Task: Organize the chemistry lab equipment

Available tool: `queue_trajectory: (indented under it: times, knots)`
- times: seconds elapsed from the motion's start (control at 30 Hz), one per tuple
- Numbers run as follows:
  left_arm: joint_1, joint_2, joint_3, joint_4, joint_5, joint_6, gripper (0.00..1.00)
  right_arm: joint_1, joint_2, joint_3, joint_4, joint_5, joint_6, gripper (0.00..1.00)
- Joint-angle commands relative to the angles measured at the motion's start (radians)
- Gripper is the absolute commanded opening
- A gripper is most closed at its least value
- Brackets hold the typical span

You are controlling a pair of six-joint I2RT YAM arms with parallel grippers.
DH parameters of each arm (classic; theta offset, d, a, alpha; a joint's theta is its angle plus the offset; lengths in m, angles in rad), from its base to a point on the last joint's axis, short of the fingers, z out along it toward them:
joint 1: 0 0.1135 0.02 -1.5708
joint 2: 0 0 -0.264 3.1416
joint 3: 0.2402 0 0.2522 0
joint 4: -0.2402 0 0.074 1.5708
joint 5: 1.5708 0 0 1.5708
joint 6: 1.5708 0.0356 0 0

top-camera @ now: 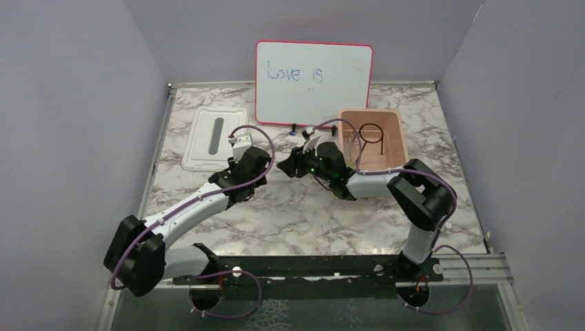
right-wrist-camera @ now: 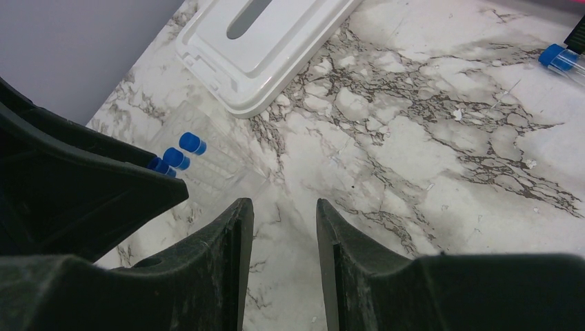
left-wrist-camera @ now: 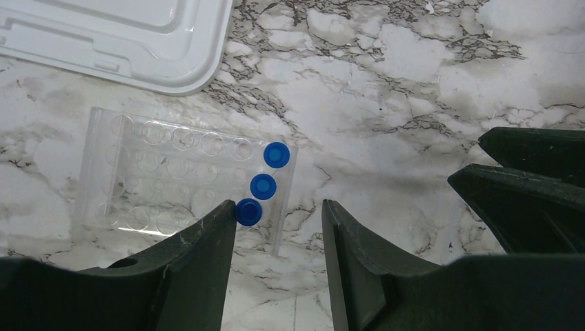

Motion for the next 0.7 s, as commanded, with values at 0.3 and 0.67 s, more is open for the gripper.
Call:
queue_trajectory:
  times: [0.3,0.67]
  knots:
    - [0.008,-0.037,-0.008,0.043,0.011,0.006,0.5,0.006,0.006,0.0,0.023,0.023,-0.017,0.43]
    - [0.011,-0.057,-0.018,0.047,0.009,0.005,0.42,0.006,0.007,0.002,0.022,0.02,-0.017,0.42]
